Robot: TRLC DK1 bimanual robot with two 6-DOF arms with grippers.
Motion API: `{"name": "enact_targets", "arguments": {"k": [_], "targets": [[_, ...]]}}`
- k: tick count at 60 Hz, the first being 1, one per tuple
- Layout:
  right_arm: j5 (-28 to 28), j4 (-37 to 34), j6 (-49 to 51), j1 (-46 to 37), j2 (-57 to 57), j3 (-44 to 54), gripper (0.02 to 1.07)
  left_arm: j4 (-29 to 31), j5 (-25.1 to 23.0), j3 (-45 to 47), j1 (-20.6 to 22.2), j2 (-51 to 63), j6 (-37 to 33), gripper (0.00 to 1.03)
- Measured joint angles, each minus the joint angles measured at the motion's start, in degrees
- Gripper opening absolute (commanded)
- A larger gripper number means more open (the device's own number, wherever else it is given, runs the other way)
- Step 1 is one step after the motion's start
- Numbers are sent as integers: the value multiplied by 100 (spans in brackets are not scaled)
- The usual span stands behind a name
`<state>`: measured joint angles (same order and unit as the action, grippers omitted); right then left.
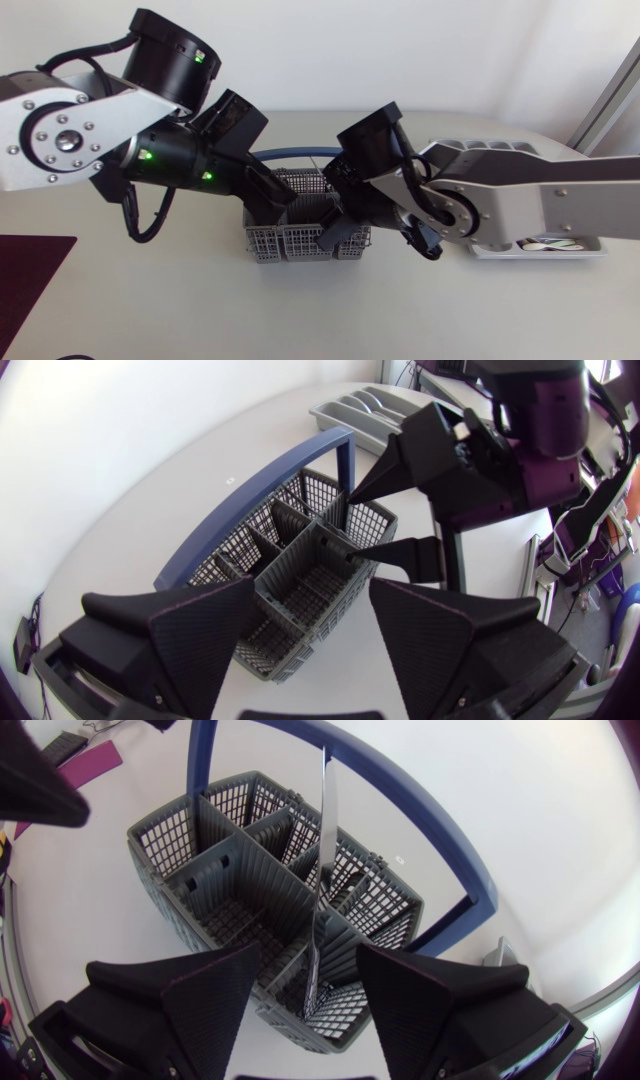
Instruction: Sort the cutlery from the basket into the organizer compartments.
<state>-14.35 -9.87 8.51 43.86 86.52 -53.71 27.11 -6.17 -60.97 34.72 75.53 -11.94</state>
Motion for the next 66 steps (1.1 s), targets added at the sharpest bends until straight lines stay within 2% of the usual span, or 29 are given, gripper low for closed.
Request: {"name": "enact_targets", "arguments": {"k": [28,44,51,66], "targets": [[-697,605,-238,-9,1075,-494,51,44,-140,468,-72,-437,-190,79],[-863,846,-254,-24,1202,-501,24,42,-153,605,-81,-494,-223,79],[-863,940,-254,-26,1202,-503,7,37,-155,629,-81,-505,-223,79],[-866,1034,-258,-70,1200,-507,7,-22,-155,671,-81,-505,-223,79]]}}
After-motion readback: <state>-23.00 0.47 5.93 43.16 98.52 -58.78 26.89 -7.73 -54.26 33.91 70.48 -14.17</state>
